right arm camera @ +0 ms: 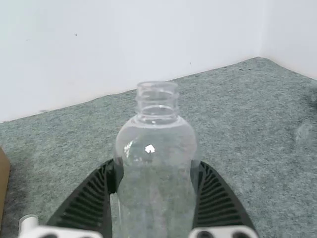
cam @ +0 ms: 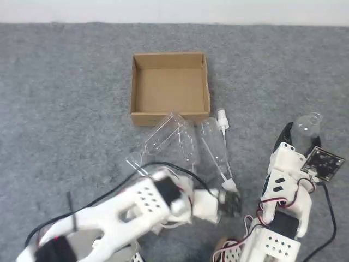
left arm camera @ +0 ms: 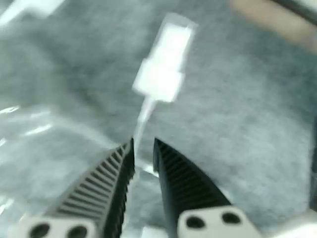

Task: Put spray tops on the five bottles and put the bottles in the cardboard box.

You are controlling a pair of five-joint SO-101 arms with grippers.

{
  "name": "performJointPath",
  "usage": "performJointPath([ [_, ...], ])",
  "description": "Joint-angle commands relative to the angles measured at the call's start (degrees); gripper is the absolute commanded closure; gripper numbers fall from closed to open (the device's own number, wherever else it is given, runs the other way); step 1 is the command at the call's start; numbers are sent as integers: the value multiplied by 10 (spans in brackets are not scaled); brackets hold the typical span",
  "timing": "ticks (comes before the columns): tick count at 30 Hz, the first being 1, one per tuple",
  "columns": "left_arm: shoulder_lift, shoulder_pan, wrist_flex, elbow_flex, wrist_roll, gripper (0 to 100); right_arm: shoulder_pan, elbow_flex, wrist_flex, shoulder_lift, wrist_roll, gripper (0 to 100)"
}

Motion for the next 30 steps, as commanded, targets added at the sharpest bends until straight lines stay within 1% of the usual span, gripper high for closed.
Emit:
performJointPath([
  [1,-71,-46,18,-18,6,952,1,-6,-16,-13,-2,992],
  [4,-76,-59,16,-18,6,951,0,-6,-16,-13,-2,992],
  [6,-76,-59,14,-18,7,930,0,-6,-16,-13,-2,992],
  [9,-76,-56,-3,-16,11,839,3,-7,-16,-13,-2,992],
  [11,-76,-56,-35,-1,35,797,5,-10,-16,-13,-2,992],
  [12,-76,-56,-55,7,44,793,6,-11,-16,-13,-1,991],
  [14,-76,-55,-85,21,40,791,16,-18,-16,-13,2,991],
  [17,-76,-52,-109,30,30,790,64,-36,-14,-13,19,991],
  [24,-75,15,-118,31,31,790,134,-60,-17,-11,23,991],
  [30,-74,20,-123,29,30,789,167,-80,-11,-6,23,991],
])
